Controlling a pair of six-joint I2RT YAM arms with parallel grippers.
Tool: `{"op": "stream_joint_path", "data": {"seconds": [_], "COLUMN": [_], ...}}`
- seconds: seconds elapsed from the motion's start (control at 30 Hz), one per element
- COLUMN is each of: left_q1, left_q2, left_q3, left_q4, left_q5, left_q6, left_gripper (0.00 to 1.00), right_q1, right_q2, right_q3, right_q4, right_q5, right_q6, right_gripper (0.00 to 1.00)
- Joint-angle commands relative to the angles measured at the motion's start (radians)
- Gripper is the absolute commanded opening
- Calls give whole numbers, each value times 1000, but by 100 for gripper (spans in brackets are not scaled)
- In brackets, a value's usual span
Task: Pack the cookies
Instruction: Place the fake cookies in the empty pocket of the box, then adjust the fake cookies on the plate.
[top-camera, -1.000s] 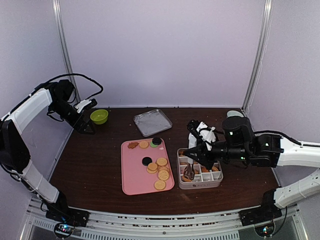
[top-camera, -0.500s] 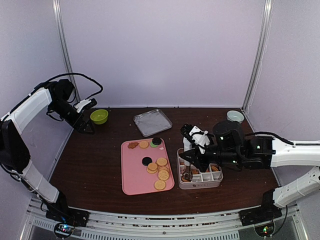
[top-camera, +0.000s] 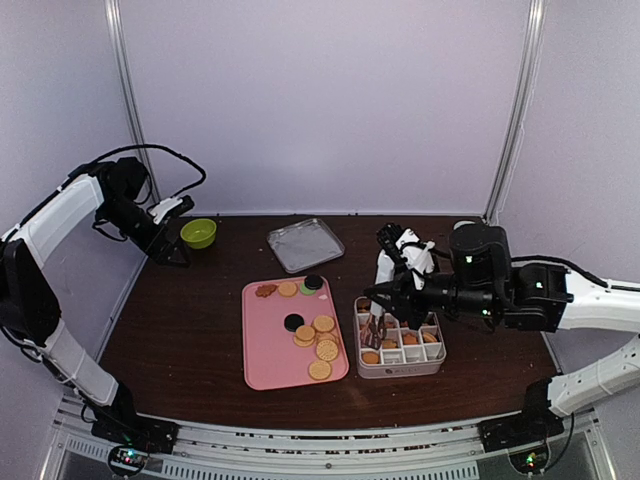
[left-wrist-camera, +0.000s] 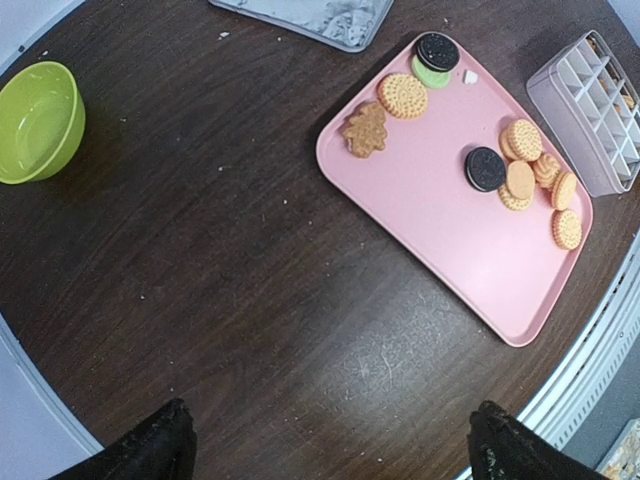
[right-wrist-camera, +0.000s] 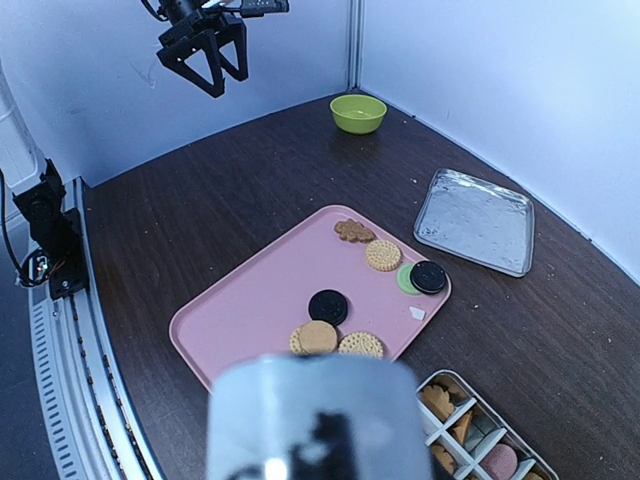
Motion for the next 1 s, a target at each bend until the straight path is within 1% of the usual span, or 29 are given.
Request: {"op": "stream_joint_path", "data": {"seconds": [0.0, 0.13, 0.23, 0.3, 0.4, 0.57, 0.7, 0.83, 0.97], "left_q1": [-3, -3, -2, -2, -2, -2, -1, -2, -1], "left_q2": [10, 9, 7, 3, 6, 3, -1, -8, -14], "left_q3": [25, 22, 15, 6, -1, -17, -26, -36, -49], "left_q4": [2, 3, 3, 8, 14, 22, 24, 27, 30], "left_q5": [25, 17, 10, 7, 4, 1, 2, 4, 7], "left_q6": [13, 13, 11, 11, 11, 13, 12, 16, 20], "left_gripper": [98, 98, 98, 98, 98, 98, 98, 98, 98], "right_q1": [-5, -14, -25, -29, -32, -42, -57, -61, -58], "right_q2": [-6, 43, 100, 142, 240, 403, 527, 588, 603], "right_q3": [32, 73, 115, 142, 205, 316, 413, 434, 419], "right_q4": [50, 89, 111, 146, 173, 231, 245, 256, 280], "right_q5": [14, 43, 33, 14, -9, 7, 32, 57, 41], "right_q6": [16, 3, -1, -6, -16, -30, -41, -52, -30], "right_gripper": [31, 29, 27, 29, 34, 35, 35, 35, 35]}}
